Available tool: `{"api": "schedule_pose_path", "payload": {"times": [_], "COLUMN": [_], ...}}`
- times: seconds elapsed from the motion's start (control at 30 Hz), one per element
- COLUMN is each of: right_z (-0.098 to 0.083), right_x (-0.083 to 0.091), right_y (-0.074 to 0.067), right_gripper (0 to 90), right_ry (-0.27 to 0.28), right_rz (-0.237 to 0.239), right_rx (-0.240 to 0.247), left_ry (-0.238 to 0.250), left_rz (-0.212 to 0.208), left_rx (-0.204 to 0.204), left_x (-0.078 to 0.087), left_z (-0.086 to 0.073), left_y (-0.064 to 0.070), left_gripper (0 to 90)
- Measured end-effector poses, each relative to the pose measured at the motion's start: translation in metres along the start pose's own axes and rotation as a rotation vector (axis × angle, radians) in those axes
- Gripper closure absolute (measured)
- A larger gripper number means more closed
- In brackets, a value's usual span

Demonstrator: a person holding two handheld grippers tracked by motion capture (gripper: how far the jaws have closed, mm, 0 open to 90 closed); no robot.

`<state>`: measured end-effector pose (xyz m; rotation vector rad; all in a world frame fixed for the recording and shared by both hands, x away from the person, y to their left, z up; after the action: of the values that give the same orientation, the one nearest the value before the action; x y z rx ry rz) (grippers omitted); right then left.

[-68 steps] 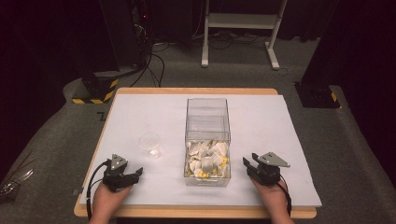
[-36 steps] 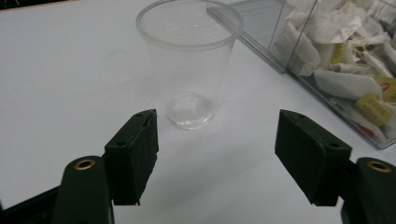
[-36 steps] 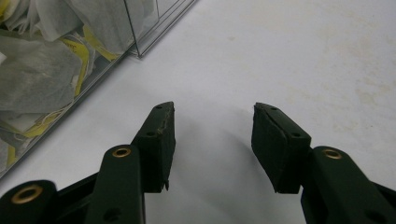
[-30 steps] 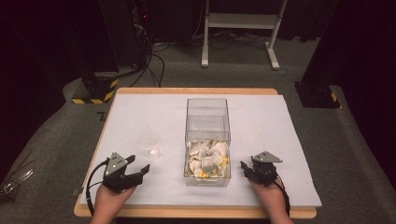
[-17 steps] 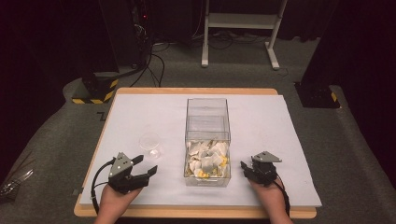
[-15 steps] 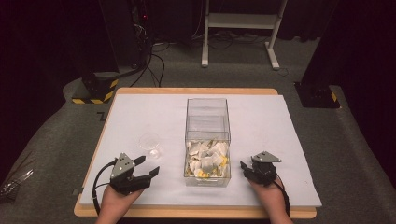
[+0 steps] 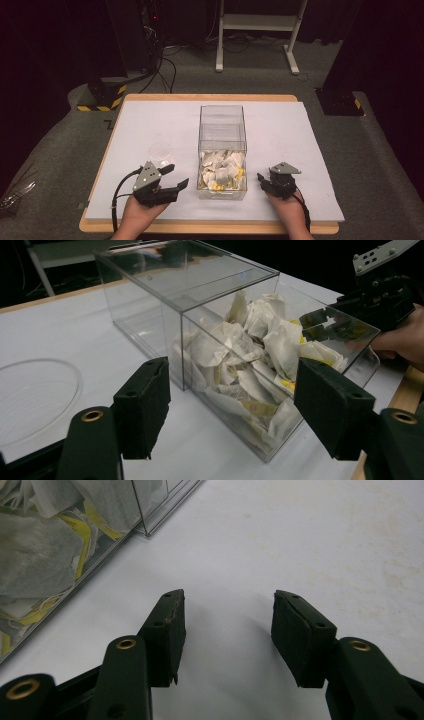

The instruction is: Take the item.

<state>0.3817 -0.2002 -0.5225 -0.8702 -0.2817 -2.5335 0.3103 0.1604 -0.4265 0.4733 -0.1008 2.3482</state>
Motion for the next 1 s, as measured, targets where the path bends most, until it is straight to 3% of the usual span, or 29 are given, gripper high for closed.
{"api": "schedule_pose_path", "payload": {"times": [0.1,0.3,0.63,0.73,0.83,1.0], "right_z": [0.0,0.0,0.0,0.0,0.0,0.0], "right_x": [0.0,0.0,0.0,0.0,0.0,0.0], "right_y": [0.0,0.0,0.0,0.0,0.0,0.0], "right_gripper": [47.3,47.2,47.1,47.1,47.0,47.0], "right_ry": [0.002,-0.004,-0.004,-0.009,-0.009,-0.01], "right_rz": [0.003,0.002,0.001,0.001,0.001,0.001], "right_rx": [-0.004,-0.005,-0.004,-0.007,-0.007,-0.007], "left_ry": [-0.003,0.002,-0.027,-0.03,-0.04,-0.062], "left_rz": [0.001,-0.049,-0.132,-0.136,-0.149,-0.139], "left_rx": [-0.021,-0.022,-0.024,-0.029,-0.002,-0.008], "left_x": [-0.007,-0.025,-0.055,-0.062,-0.07,-0.081], "left_z": [0.007,0.017,0.02,0.021,0.022,0.023], "left_y": [0.005,0.012,0.024,0.027,0.026,0.026], "left_gripper": [31.1,31.1,31.3,31.1,31.3,31.7]}}
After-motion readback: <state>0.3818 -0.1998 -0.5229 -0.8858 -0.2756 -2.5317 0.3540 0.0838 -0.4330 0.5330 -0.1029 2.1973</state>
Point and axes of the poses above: each handheld gripper's, and its own axes: x roughly backward along the jaws, z roughly out of its top, y roughly to its right, the point moved 3 cm from there along -x, roughly forward along the jaws, and after that the axes turned 3 degrees about y, right-handed, at the moved point
